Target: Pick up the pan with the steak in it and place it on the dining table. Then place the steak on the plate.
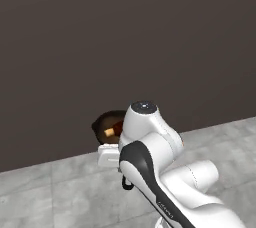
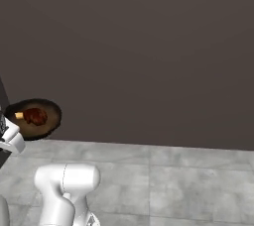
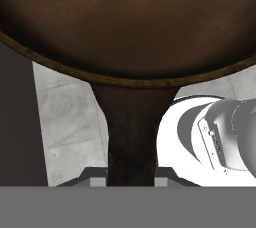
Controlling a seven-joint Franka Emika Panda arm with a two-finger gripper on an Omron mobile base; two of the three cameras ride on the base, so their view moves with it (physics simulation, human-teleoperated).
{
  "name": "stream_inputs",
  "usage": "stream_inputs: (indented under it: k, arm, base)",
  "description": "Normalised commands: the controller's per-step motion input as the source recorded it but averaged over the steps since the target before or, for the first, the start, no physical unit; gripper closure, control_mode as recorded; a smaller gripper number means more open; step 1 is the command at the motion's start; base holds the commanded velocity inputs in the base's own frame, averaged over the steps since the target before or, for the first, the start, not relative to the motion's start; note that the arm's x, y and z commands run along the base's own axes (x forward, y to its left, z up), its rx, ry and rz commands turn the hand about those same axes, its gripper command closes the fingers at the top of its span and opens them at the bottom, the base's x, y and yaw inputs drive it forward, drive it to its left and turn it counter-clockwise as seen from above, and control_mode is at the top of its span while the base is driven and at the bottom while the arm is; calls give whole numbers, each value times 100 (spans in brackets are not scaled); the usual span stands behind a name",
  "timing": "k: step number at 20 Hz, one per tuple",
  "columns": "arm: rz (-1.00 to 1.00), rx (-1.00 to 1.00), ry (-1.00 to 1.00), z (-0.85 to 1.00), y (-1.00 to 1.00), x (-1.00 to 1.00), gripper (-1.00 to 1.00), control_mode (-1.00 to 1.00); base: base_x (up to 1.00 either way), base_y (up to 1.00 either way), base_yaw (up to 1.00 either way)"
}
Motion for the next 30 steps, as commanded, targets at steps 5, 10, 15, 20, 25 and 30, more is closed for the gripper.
stream_inputs:
  k: [5, 10, 15, 20, 25, 30]
  arm:
    - [0, 0, 0, 0, 0, 0, 100, 100]
    - [0, 0, 0, 0, 0, 0, 100, 100]
    - [0, 0, 0, 0, 0, 0, 100, 100]
    - [0, 0, 0, 0, 0, 0, 100, 100]
    - [0, 0, 0, 0, 0, 0, 100, 100]
    - [0, 0, 0, 0, 0, 0, 100, 100]
  base:
    - [95, 39, -16]
    - [48, 31, -39]
    - [24, 16, -46]
    - [8, 7, -49]
    - [4, 4, -50]
    - [3, 4, -50]
